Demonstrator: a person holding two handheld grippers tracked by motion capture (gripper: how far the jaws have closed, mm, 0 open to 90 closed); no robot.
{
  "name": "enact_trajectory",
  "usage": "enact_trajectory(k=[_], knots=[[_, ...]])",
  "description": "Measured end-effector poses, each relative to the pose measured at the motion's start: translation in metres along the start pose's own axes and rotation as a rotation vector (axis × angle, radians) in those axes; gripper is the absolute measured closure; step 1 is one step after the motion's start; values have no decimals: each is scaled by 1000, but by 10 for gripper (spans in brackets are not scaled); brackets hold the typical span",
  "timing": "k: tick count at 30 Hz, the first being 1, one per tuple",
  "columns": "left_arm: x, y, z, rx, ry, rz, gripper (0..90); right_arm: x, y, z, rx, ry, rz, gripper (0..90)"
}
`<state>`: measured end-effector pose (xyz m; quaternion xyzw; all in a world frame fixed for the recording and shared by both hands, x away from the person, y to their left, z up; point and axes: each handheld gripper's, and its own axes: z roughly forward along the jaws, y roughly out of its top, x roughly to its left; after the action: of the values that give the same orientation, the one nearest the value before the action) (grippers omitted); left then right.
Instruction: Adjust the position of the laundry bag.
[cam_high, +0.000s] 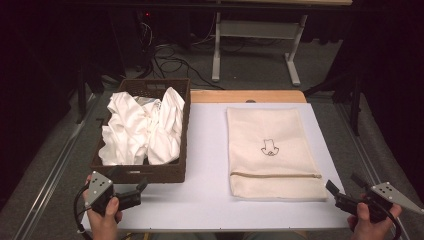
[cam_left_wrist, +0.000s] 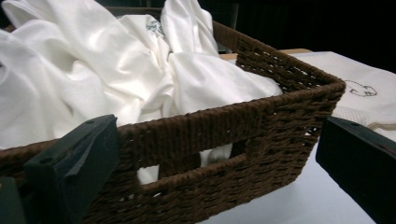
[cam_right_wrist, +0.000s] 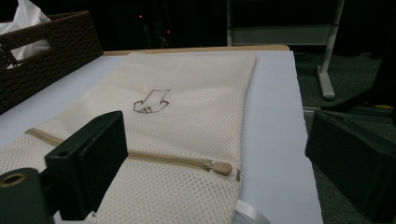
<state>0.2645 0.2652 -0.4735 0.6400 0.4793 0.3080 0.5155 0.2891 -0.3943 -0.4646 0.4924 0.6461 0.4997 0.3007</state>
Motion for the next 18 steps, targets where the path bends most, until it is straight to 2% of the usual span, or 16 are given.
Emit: enact_trajectory(k=[3,7,9,11,14,18], knots=[[-11,2,4,-3,-26,-4,5,1,1,1,1,-10,-4,88],[-30,6,9,-1,-52,41,5,5,5,4,-8,6,2,89],[-45,9,13,0,-93,57,5,6,8,7,-7,11,-7,94],[-57,11,17,8,-113,73,5,6,11,10,-12,6,-3,108],[-74,14,25,15,-143,87,5,3,15,14,-18,2,15,127],[-91,16,36,42,-178,91,5,4,22,22,-5,-10,3,136]])
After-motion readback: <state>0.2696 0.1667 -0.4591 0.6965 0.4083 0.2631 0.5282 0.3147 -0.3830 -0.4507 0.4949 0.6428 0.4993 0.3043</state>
